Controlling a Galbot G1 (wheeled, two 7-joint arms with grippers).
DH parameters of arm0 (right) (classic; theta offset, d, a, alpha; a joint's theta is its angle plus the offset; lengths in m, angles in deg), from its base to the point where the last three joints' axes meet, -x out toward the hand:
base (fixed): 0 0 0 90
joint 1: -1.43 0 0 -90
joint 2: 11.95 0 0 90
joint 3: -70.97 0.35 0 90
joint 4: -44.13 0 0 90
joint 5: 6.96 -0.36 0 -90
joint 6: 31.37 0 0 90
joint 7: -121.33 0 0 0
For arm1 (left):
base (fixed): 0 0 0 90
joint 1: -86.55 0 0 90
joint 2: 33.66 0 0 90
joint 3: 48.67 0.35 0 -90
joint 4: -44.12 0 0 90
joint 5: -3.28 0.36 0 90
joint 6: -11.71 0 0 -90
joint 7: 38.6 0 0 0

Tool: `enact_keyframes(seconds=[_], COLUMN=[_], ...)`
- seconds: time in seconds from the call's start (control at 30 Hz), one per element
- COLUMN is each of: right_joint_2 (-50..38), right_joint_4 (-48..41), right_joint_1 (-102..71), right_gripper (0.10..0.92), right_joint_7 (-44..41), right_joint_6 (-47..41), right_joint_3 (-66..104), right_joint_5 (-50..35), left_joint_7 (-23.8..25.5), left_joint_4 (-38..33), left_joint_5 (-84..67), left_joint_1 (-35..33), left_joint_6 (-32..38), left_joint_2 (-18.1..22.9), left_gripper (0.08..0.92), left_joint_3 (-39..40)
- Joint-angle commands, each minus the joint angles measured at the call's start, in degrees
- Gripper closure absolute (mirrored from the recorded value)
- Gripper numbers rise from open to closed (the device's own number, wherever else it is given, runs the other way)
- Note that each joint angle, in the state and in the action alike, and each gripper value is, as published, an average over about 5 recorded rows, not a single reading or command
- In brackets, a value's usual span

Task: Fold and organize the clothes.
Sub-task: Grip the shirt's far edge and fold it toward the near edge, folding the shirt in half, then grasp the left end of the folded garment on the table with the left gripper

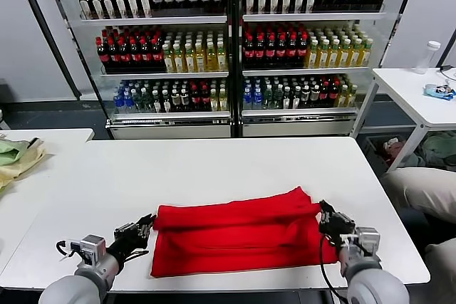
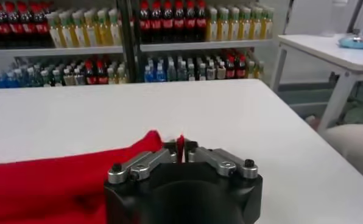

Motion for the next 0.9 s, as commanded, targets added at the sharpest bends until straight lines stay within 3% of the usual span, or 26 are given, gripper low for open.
enact_keyframes(seconds=[0.03, 0.3, 0.53, 0.63, 0.77, 0.9], right_joint_2=[0.3, 2.8, 2.2, 2.5, 2.6, 2.3], right_joint_4=[10.1, 9.6, 8.1, 8.8, 8.6, 8.2], right_joint_1=[-7.9, -10.7, -11.2, -11.4, -10.8, -10.4], right_gripper=[0.689, 0.465, 0.262, 0.214, 0.203, 0.203], right_joint_7=[-1.0, -2.2, -2.9, -3.1, -3.2, -3.4], right_joint_6=[-0.2, 2.3, 3.7, 3.6, 3.5, 3.5], right_joint_3=[6.7, 3.5, 4.5, 3.8, 2.8, 2.7], right_joint_5=[1.7, 9.8, 10.9, 12.2, 13.4, 13.4], left_joint_7=[-8.0, -17.3, -20.2, -21.7, -20.1, -20.4], left_joint_4=[-6.2, 1.6, 5.0, 5.1, 4.8, 5.4], left_joint_5=[0.6, 1.9, 2.3, 1.2, -0.2, -0.1], left_joint_1=[-2.7, 1.3, 3.4, 2.8, 1.9, 2.3], left_joint_6=[-0.5, 1.6, 1.7, 2.9, 4.0, 4.2], left_joint_2=[2.9, 9.9, 13.5, 12.9, 12.1, 13.2], left_gripper=[0.722, 0.489, 0.29, 0.215, 0.181, 0.215], left_joint_3=[0.3, 11.9, 14.9, 13.9, 13.0, 13.4])
